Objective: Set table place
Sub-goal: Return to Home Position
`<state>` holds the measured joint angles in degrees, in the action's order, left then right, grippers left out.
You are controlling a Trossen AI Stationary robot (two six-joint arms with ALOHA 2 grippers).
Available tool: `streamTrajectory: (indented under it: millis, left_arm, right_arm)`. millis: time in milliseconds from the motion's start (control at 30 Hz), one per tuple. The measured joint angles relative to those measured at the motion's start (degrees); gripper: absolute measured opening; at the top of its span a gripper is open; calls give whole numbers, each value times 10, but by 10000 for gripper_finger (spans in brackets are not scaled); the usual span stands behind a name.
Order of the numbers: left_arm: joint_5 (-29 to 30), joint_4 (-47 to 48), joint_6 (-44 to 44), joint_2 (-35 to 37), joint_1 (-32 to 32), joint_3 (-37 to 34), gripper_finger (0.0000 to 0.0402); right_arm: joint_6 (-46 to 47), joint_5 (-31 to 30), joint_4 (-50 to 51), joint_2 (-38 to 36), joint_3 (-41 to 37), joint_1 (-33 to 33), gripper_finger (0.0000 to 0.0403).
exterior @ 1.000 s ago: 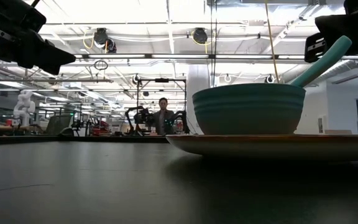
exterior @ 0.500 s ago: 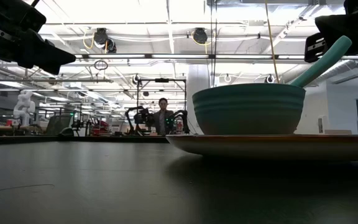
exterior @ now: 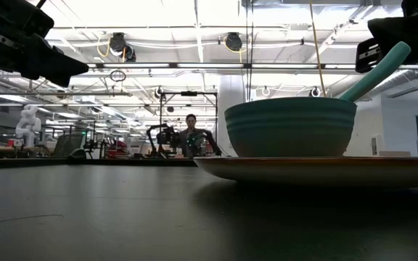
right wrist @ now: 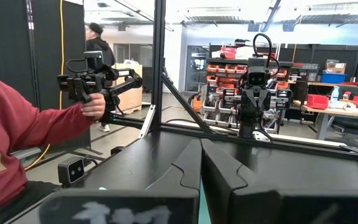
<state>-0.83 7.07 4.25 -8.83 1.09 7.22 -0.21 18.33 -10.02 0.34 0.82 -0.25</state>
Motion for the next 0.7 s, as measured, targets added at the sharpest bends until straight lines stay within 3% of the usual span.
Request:
streamTrajectory:
  millis: [700]
  left_arm:
    - [0,3,-21,-1,0,0,33]
  right_arm:
    - [25,-2,0,0,0,0,0]
